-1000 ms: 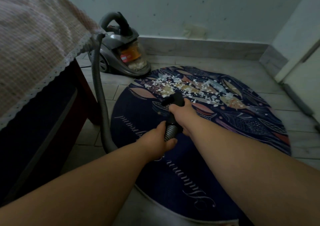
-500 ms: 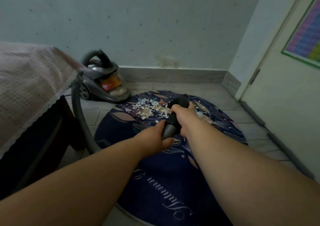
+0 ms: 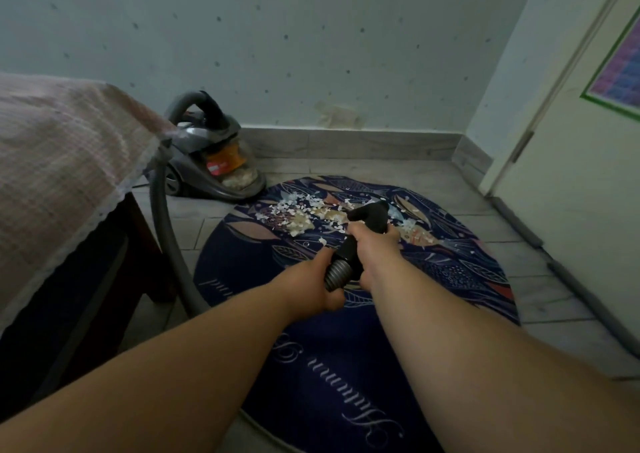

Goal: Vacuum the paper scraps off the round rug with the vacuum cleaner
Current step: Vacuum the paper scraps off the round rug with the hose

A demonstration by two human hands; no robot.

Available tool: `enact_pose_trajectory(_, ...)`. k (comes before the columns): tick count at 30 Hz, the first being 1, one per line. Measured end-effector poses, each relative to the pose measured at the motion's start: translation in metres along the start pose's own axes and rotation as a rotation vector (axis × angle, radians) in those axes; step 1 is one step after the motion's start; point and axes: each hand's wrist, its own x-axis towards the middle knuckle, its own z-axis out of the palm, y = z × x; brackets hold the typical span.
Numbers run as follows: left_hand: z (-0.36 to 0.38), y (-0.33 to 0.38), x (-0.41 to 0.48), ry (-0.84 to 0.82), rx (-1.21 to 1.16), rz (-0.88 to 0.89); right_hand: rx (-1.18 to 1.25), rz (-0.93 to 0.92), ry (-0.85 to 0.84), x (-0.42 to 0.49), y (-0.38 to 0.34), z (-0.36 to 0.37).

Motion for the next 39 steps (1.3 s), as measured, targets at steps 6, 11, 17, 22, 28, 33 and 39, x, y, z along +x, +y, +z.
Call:
enact_pose_trajectory(6,0.012,-0.014,0.037,-0.001,-0.029,0.071,0.021,0.042,-0.036,0.039,0.011,-0.001)
enact_pose_trajectory(11,0.019,-0.028,0.07,-0.063,-0.039,0.099,-0.006,0.072,-0.012,0.067,0.02,0.002)
enact_pose_trajectory(17,0.028,-0.043,0.106,-0.091,-0.062,0.131,-0.023,0.088,0.03,0.107,0.029,0.009)
enact_pose_trajectory(22,0.04,-0.056,0.133,-0.149,-0.034,0.134,-0.059,0.107,0.093,0.13,0.04,0.007)
enact_pose_trajectory(28,0.049,-0.06,0.153,-0.198,-0.036,0.149,-0.086,0.129,0.129,0.149,0.045,0.005)
enact_pose_trajectory(33,0.051,-0.066,0.159,-0.209,-0.041,0.15,-0.095,0.15,0.125,0.156,0.05,0.007)
enact_pose_trajectory(39,0.05,-0.077,0.16,-0.207,-0.03,0.102,-0.114,0.189,0.096,0.161,0.054,0.02)
